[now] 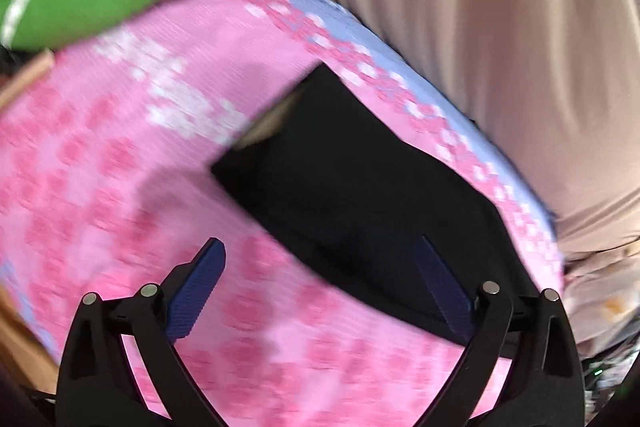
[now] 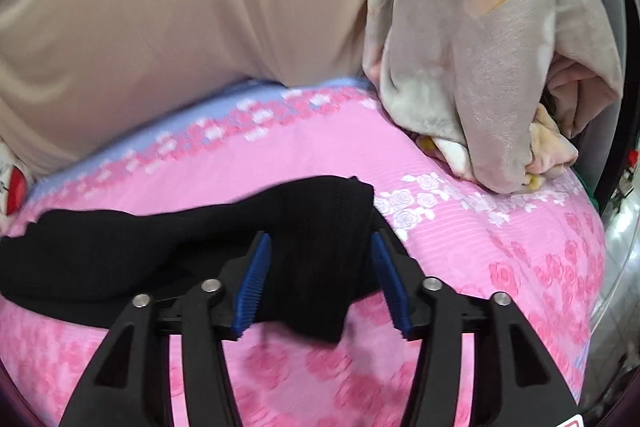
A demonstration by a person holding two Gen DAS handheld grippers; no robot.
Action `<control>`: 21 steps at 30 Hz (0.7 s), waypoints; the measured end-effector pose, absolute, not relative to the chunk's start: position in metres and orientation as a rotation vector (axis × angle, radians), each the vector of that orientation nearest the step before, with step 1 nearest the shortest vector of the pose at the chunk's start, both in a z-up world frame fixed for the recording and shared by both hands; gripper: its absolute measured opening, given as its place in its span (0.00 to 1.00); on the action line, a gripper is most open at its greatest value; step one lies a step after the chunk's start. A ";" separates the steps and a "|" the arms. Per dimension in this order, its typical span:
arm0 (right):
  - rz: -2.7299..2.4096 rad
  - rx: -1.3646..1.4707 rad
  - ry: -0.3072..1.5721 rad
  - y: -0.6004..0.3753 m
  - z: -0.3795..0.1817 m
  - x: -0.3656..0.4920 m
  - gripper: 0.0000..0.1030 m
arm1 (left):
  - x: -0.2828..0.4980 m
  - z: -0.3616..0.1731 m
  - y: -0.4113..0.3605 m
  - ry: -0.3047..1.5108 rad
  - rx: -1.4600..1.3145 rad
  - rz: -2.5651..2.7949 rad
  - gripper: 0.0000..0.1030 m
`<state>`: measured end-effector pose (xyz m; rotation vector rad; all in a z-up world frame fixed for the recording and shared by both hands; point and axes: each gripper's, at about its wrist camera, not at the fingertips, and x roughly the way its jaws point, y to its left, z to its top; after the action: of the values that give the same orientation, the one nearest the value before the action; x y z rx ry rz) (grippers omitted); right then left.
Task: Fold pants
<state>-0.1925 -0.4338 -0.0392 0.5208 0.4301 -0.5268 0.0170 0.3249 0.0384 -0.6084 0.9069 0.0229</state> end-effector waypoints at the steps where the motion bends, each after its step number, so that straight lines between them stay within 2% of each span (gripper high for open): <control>1: -0.523 0.527 0.421 -0.427 -0.038 -0.199 0.54 | 0.022 0.034 0.321 0.914 -0.621 0.012 0.91; 3: -0.487 0.539 0.414 -0.412 -0.039 -0.205 0.55 | 0.038 0.025 0.318 0.933 -0.643 0.019 0.91; 4: -0.475 0.544 0.416 -0.404 -0.040 -0.207 0.55 | 0.050 0.020 0.317 0.946 -0.659 0.013 0.83; 5: -0.462 0.546 0.419 -0.395 -0.040 -0.207 0.55 | 0.054 0.017 0.313 0.948 -0.664 0.008 0.70; 6: -0.448 0.550 0.417 -0.387 -0.041 -0.209 0.55 | 0.063 0.016 0.312 0.967 -0.643 0.015 0.33; 7: -0.434 0.554 0.422 -0.380 -0.043 -0.210 0.55 | 0.066 0.018 0.311 0.978 -0.624 0.031 0.07; 12: -0.407 0.571 0.426 -0.366 -0.047 -0.213 0.56 | 0.039 0.067 0.324 0.864 -0.602 0.007 0.07; 16: -0.396 0.616 0.439 -0.370 -0.057 -0.210 0.62 | 0.024 0.035 0.338 0.974 -0.480 0.202 0.06; 21: -0.304 0.801 0.386 -0.400 -0.056 -0.194 0.62 | 0.017 0.010 0.365 0.987 -0.579 0.262 0.06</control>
<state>-0.1943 -0.3998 -0.0559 0.8008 0.3857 -0.3036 0.0167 0.3652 0.0096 -0.5785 0.9874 0.2622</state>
